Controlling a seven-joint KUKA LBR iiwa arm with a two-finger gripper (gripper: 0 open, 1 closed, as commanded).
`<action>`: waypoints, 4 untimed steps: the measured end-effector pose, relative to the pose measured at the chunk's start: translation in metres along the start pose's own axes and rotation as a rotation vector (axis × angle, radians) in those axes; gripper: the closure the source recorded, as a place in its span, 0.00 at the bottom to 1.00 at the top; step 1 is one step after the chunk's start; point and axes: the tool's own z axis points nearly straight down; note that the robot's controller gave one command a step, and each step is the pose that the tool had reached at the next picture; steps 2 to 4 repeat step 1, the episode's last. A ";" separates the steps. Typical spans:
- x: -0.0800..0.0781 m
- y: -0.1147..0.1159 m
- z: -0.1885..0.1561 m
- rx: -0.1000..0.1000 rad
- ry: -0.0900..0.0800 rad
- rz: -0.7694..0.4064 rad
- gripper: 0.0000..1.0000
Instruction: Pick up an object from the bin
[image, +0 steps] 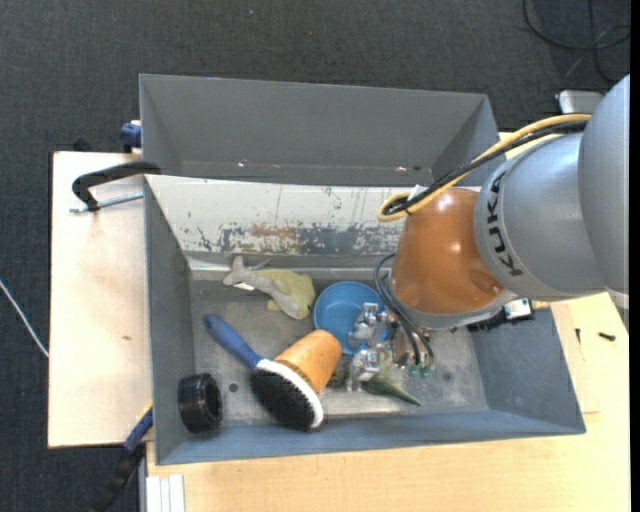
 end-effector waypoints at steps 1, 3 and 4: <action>-0.037 0.007 -0.136 0.002 -0.011 -0.381 1.00; -0.037 0.007 -0.136 0.002 -0.011 -0.381 1.00; -0.037 0.007 -0.136 0.002 -0.011 -0.381 1.00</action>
Offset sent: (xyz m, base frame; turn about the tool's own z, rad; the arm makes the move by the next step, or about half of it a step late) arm 0.0351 0.0013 0.1324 -0.3810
